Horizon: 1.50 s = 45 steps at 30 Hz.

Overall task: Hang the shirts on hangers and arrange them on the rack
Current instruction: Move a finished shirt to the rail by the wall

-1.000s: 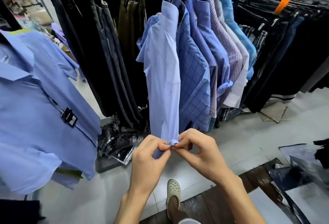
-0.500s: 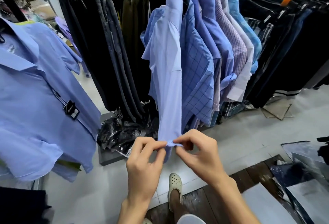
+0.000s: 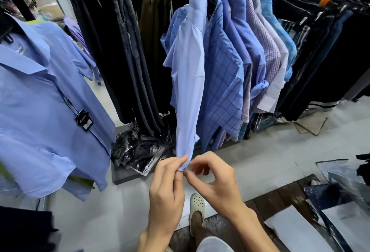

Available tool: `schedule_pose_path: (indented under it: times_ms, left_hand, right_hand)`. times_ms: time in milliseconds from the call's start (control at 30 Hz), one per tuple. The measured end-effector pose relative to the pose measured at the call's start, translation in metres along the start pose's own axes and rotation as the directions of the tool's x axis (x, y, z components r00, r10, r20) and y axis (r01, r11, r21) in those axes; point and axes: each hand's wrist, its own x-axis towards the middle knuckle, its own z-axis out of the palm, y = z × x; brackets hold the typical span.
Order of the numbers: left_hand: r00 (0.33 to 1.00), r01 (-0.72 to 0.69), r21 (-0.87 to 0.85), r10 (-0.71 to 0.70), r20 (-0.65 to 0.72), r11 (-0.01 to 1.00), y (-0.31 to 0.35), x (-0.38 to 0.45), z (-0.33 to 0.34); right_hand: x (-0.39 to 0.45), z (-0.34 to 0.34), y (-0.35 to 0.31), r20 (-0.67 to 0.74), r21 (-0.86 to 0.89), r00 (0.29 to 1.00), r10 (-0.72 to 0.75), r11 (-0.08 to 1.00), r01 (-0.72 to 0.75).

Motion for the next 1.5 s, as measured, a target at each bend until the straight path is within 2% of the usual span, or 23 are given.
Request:
schedule_pose_path:
  times_ms: [67, 167, 333, 400, 500, 567, 633, 733, 833, 967, 1033, 1100, 1200, 1267, 1333, 1400, 1433, 1500]
  left_hand:
    - [1.0, -0.002, -0.014, 0.002, -0.019, 1.0, 0.002, 0.001, 0.0]
    - [0.998, 0.025, -0.056, -0.029, -0.062, 0.998, 0.006, 0.003, 0.002]
    - [0.968, 0.153, -0.255, -0.196, -0.154, 0.955, 0.017, 0.019, -0.006]
    - [0.945, 0.235, -0.297, -0.289, -0.155, 0.926, 0.018, 0.024, -0.012]
    - [0.945, 0.258, -0.258, -0.299, -0.132, 0.931, 0.018, 0.029, -0.017]
    - [0.941, 0.274, -0.255, -0.313, -0.131, 0.927, 0.017, 0.031, -0.02]
    - [0.917, 0.307, -0.284, -0.362, -0.168, 0.908, 0.017, 0.034, -0.023]
    - [0.869, 0.352, -0.332, -0.437, -0.232, 0.875, 0.012, 0.039, -0.031]
    - [0.852, 0.38, -0.389, -0.481, -0.204, 0.839, 0.001, 0.043, -0.038]
    - [0.821, 0.399, -0.528, -0.548, -0.157, 0.749, -0.001, 0.051, -0.039]
    - [0.807, 0.428, -0.509, -0.57, -0.157, 0.747, -0.003, 0.053, -0.04]
    - [0.797, 0.473, -0.444, -0.584, -0.152, 0.761, -0.01, 0.054, -0.042]
    - [0.804, 0.511, -0.324, -0.576, -0.148, 0.796, -0.017, 0.053, -0.041]
    - [0.797, 0.504, -0.316, -0.574, -0.19, 0.804, -0.013, 0.054, -0.038]
    - [0.812, 0.452, -0.357, -0.543, -0.216, 0.817, -0.007, 0.058, -0.031]
    - [0.851, 0.392, -0.405, -0.492, -0.181, 0.826, -0.003, 0.064, -0.02]
    - [0.876, 0.368, -0.416, -0.461, -0.145, 0.831, 0.001, 0.067, -0.016]
    - [0.914, 0.349, -0.405, -0.402, -0.051, 0.845, 0.005, 0.073, -0.008]
  right_hand:
    - [0.002, 0.004, -0.001, -0.066, -0.057, 0.997, -0.047, 0.997, 0.043]
    - [0.003, 0.01, 0.0, -0.074, -0.072, 0.997, -0.009, 0.997, 0.004]
    - [0.013, 0.015, -0.003, -0.229, -0.033, 0.969, 0.094, 0.994, -0.105]
    - [0.023, 0.011, -0.003, -0.229, -0.054, 0.97, 0.078, 0.994, -0.093]
    - [0.04, 0.01, -0.006, -0.125, -0.086, 0.991, 0.057, 0.994, -0.068]
    - [0.051, 0.01, -0.005, 0.031, -0.066, 0.996, 0.078, 0.995, -0.076]
    - [0.058, 0.014, 0.001, 0.158, -0.145, 0.985, 0.066, 0.988, -0.043]
    - [0.061, 0.017, 0.011, 0.212, -0.244, 0.973, 0.094, 0.969, -0.041]
    - [0.062, 0.017, 0.01, 0.109, -0.115, 0.979, 0.172, 0.98, -0.16]
    - [0.06, 0.02, 0.006, -0.224, 0.114, 0.934, 0.277, 0.96, -0.258]
    - [0.057, 0.019, 0.005, -0.251, 0.214, 0.911, 0.328, 0.936, -0.279]
    - [0.052, 0.015, 0.005, -0.195, 0.226, 0.924, 0.328, 0.932, -0.283]
    - [0.042, 0.008, 0.014, -0.08, 0.038, 0.973, 0.215, 0.976, -0.212]
    - [0.038, 0.001, 0.023, 0.035, -0.063, 0.988, 0.152, 0.987, -0.149]
    - [0.04, -0.007, 0.029, 0.178, -0.105, 0.973, 0.145, 0.986, -0.128]
    - [0.044, -0.013, 0.032, 0.311, -0.142, 0.938, 0.151, 0.984, -0.111]
    - [0.046, -0.015, 0.032, 0.331, -0.128, 0.932, 0.148, 0.986, -0.111]
    - [0.053, -0.019, 0.029, 0.247, -0.039, 0.958, 0.146, 0.989, -0.141]
